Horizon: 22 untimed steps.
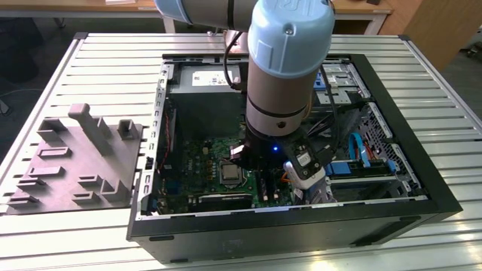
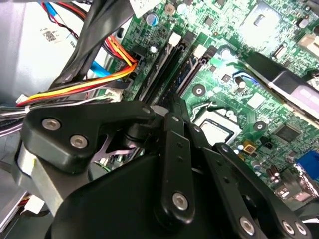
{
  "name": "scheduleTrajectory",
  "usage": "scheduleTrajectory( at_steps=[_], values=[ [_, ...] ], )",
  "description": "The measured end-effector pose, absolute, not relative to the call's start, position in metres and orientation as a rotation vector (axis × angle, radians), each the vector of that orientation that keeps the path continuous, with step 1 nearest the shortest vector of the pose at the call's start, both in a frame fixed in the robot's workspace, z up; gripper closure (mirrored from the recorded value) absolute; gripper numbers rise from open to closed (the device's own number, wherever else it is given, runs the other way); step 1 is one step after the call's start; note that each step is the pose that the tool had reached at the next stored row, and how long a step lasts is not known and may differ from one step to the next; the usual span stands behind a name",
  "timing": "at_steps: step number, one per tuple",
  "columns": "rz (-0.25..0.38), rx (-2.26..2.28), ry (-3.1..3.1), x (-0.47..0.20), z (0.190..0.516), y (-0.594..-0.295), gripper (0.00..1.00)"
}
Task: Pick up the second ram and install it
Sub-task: 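Press down the second ram until it locks into place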
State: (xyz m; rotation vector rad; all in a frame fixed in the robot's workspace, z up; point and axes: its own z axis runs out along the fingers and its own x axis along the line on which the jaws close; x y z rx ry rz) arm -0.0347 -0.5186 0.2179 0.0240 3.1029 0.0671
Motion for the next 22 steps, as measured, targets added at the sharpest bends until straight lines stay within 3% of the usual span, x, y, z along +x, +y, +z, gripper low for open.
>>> scheduleTrajectory(
  at_steps=[10,22],
  values=[
    [0.069,0.024,3.102,-0.035,0.218,-0.518,0.9],
    [0.068,0.024,3.103,-0.035,0.256,-0.518,0.9]
  ],
)
